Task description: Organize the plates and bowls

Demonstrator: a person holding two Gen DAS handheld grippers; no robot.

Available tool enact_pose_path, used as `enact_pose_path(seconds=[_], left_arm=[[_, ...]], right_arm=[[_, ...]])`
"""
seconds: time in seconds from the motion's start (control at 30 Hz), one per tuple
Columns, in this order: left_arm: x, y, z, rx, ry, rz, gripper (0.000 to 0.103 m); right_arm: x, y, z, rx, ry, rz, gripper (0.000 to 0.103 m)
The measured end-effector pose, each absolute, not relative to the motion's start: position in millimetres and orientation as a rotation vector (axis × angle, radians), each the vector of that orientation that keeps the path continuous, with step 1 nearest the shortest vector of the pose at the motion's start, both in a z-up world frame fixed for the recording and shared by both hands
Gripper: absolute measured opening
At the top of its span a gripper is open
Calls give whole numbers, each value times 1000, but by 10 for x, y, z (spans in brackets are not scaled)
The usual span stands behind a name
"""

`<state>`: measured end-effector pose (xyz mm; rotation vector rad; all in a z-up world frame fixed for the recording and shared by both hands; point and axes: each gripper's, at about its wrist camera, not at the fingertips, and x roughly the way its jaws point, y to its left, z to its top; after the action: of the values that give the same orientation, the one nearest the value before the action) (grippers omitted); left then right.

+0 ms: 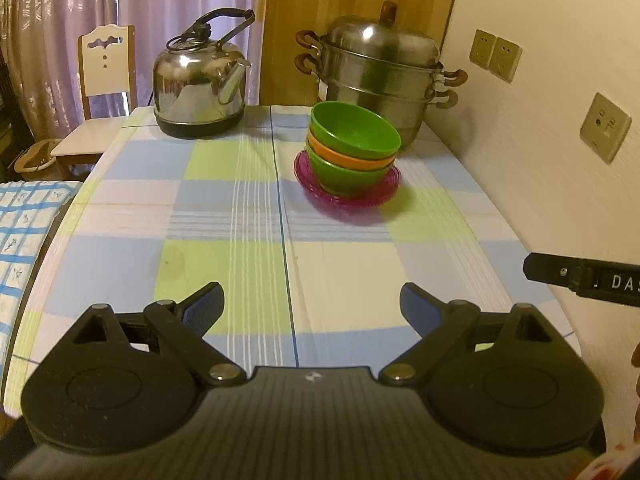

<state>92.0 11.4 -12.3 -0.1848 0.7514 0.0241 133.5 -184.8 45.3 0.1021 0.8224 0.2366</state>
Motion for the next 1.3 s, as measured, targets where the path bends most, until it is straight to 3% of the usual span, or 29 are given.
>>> enact_pose_path(seconds=[0.6,1.3], left_arm=[[633,-24,-323,-297,772,-17,94],[547,-110,-377,-189,750,8,94]], right_arm=[[746,-1791,262,82,792,169,76],[642,-1679,174,-4,758,154,76]])
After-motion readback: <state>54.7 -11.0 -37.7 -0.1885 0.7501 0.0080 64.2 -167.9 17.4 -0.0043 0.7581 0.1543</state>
